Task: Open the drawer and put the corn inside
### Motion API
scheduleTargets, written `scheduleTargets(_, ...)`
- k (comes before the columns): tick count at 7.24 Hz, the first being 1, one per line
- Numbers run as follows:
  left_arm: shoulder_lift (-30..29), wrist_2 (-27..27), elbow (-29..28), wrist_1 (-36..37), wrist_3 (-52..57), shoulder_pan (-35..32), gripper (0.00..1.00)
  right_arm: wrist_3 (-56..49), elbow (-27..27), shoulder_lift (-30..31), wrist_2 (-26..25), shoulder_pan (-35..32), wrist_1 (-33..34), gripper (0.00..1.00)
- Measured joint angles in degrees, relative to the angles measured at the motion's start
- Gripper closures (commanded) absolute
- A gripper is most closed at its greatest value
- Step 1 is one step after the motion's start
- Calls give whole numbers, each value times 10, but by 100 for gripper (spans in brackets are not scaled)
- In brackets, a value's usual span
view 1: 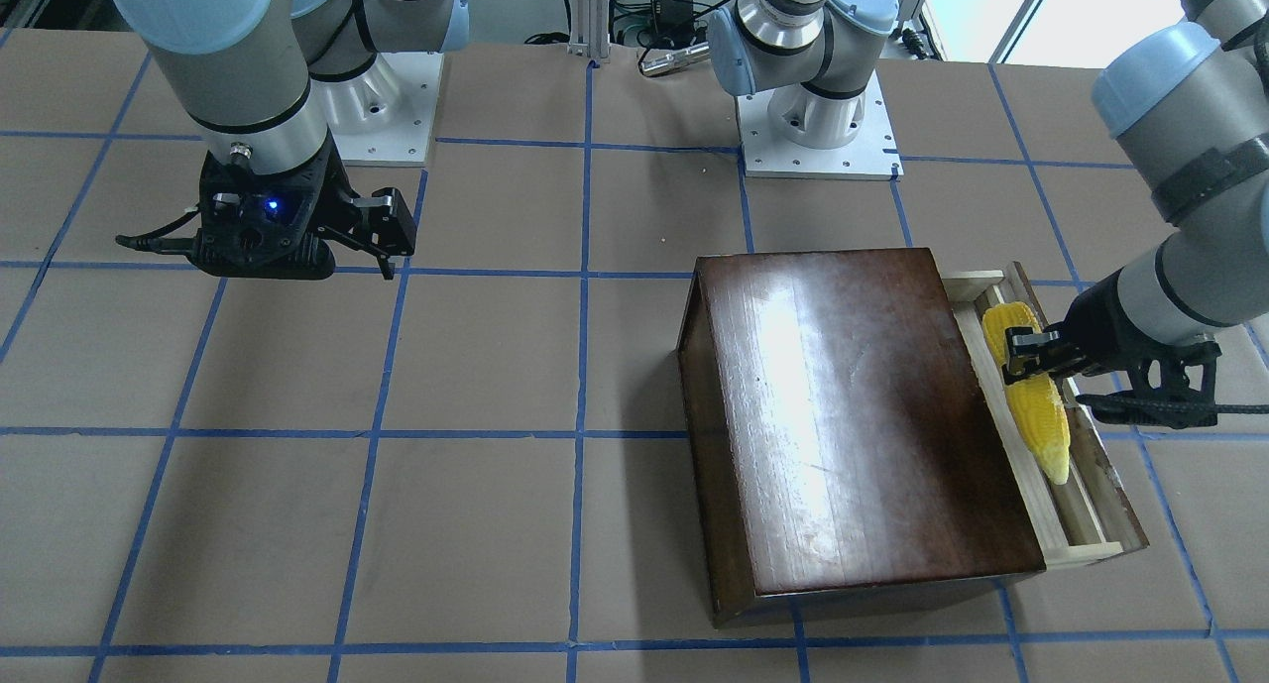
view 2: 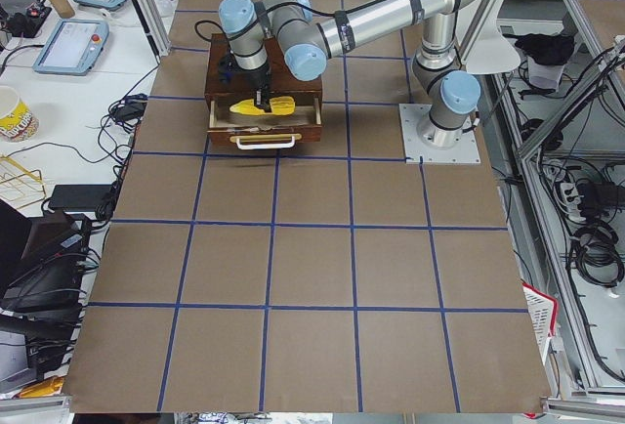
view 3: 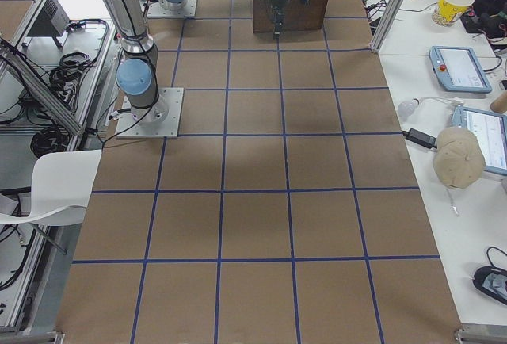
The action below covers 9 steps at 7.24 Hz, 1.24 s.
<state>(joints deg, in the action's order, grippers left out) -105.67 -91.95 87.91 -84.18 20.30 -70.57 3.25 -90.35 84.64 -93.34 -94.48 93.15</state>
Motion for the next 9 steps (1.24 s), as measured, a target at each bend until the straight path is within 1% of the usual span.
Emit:
scheduleTargets(1, -1, -1, 0, 0, -4, 0, 1, 0, 0, 0, 0, 0, 0, 0)
scheduleTargets(6, 0, -4, 1, 0, -6, 0, 0, 0, 0, 0, -1, 0, -1, 0)
scheduleTargets(9, 20, -2, -10, -12, -8, -4, 0, 0, 0, 0, -1, 0, 0, 0)
